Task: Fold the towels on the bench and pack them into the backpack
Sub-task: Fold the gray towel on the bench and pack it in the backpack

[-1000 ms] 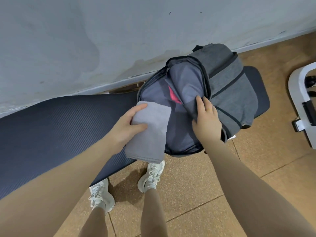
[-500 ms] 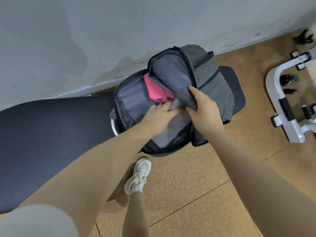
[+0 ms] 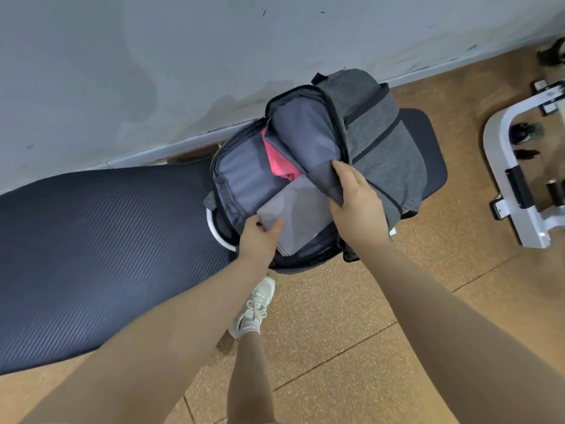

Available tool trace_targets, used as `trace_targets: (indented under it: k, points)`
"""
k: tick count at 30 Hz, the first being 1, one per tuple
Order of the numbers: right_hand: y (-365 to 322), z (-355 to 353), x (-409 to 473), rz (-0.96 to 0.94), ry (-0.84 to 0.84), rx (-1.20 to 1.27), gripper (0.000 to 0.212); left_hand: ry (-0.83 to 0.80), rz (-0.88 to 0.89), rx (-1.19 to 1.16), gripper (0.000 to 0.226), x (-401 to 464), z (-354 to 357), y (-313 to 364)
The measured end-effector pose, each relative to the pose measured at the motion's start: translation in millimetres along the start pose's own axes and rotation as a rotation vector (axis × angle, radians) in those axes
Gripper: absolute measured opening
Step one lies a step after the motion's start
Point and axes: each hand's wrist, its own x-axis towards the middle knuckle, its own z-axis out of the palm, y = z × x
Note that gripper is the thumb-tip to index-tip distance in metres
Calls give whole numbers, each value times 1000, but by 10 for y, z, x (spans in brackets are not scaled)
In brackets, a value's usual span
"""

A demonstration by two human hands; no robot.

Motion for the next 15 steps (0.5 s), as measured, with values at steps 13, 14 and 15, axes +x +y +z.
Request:
trace_targets:
  k: [13, 14, 15]
  points:
    - [8, -111, 53, -68, 18, -58, 56, -480, 472, 167, 29, 91, 452, 485]
    - [8, -104, 50, -67, 19, -53, 56, -529, 410, 48, 31, 76, 476, 512]
    - [8, -94, 48, -62, 20, -53, 55, -513, 359, -39, 36, 85, 478, 529]
